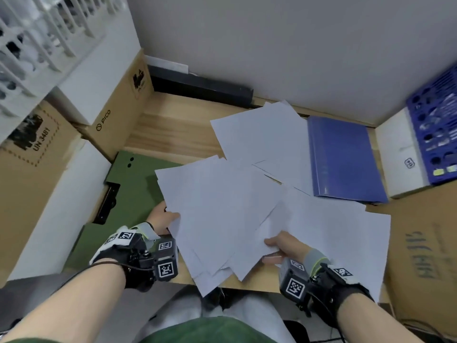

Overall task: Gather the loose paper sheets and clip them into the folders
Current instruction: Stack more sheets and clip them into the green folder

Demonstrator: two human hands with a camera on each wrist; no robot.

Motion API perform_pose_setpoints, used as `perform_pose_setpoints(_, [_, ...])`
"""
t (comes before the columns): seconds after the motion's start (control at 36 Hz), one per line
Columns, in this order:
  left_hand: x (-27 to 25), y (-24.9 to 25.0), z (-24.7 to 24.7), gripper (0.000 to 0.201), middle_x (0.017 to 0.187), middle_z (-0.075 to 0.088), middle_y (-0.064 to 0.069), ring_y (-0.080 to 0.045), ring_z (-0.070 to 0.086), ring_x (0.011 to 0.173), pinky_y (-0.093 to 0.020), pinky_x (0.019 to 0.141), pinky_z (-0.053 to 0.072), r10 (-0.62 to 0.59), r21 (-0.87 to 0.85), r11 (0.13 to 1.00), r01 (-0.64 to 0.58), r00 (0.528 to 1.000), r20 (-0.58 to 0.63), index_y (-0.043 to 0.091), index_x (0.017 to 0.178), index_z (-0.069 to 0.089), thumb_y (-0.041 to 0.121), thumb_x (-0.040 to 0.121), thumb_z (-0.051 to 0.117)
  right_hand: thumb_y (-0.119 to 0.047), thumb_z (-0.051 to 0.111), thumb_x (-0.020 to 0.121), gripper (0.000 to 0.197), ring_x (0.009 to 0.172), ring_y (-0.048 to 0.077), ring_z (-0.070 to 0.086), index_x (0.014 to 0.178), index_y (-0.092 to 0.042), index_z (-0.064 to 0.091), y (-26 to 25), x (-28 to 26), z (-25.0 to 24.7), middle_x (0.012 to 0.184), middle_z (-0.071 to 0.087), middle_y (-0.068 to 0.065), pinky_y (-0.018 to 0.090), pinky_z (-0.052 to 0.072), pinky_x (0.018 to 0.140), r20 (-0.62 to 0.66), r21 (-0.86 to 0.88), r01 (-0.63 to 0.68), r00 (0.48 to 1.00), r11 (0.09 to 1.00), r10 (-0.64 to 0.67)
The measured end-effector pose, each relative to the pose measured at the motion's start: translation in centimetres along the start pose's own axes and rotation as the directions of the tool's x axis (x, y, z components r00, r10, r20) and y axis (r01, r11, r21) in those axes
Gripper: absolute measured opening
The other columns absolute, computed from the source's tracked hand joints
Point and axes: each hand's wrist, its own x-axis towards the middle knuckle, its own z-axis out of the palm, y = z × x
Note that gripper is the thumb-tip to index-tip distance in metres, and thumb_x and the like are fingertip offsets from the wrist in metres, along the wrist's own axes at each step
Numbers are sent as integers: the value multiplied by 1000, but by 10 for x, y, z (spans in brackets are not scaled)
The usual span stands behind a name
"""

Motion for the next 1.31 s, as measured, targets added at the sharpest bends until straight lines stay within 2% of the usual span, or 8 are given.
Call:
perform_pose_setpoints(0.08, [5, 5, 3, 44, 114, 55, -12, -29, 54, 98, -41, 84, 46, 18, 62, 998, -16, 999, -33, 7, 131, 43, -11, 90, 46, -8, 59, 91, 28, 83, 38, 70, 116, 2, 53, 13, 4, -3, 102, 69, 20, 44, 60, 66, 59, -40, -60, 996, 997, 62])
perform_pose_setpoints(0.19, [9, 8, -1, 35, 107, 57, -17, -34, 56, 99, -40, 82, 44, 6, 178, 984, -2, 1000, -24, -5, 119, 51, -16, 87, 43, -16, 56, 93, 7, 55, 18, 59, 90, -10, 55, 15, 11, -11, 75, 62, 8, 27, 51, 44, -54, -25, 48, 997, 999, -49])
perform_pose_setpoints(0.47, [-1, 6, -8, 22, 74, 47, -12, -27, 50, 68, -35, 65, 45, -185, 277, 946, 170, 982, 27, 2, 78, 49, -15, 86, 37, 3, 40, 92, 30, 71, 24, 64, 106, -13, 60, 2, 20, -11, 88, 66, 9, 23, 49, 44, -204, 60, 192, 963, 980, -176])
perform_pose_setpoints(0.72, [11, 20, -4, 30, 113, 60, -8, -27, 58, 101, -33, 88, 45, 14, 265, 964, -20, 1000, 24, 8, 120, 58, 22, 92, 59, 4, 43, 93, 23, 44, 6, 48, 109, -6, 56, 0, 11, 15, 59, 56, -5, 21, 38, 47, 248, -339, 123, 968, 933, -37])
perform_pose_setpoints(0.83, [11, 23, -2, 32, 113, 62, -10, -32, 60, 105, -36, 89, 47, 72, 405, 912, -71, 997, 13, 6, 122, 57, 23, 95, 52, -9, 53, 91, 27, 80, 17, 63, 117, -15, 57, 0, 17, 11, 94, 69, 2, 25, 52, 68, 132, -204, 111, 988, 973, -85])
perform_pose_setpoints(1.0, [18, 22, 2, 21, 77, 53, -11, -24, 52, 65, -28, 62, 47, -27, 514, 857, 37, 999, -26, 11, 71, 44, -6, 80, 53, 6, 40, 90, 49, 101, 20, 54, 134, -14, 48, -4, 29, -8, 120, 59, 4, 30, 43, 82, -121, -47, 267, 955, 963, -271])
perform_pose_setpoints(1.14, [13, 27, 9, 22, 53, 39, -6, -22, 35, 46, -20, 50, 29, -93, 433, 900, 55, 993, 68, 11, 58, 37, 0, 58, 57, -1, 40, 97, 41, 105, 6, 52, 124, -32, 47, -24, 19, -3, 118, 54, -10, 19, 39, 81, 10, -84, 360, 933, 929, -361])
perform_pose_setpoints(1.31, [25, 20, 23, 49, 115, 65, -9, -27, 63, 100, -37, 93, 50, -6, 296, 955, -28, 993, 114, 7, 123, 57, 20, 78, 74, -8, 44, 97, 43, 112, 14, 52, 137, -23, 43, -40, 25, 19, 130, 54, -3, 12, 40, 72, 152, -163, 335, 938, 928, -311])
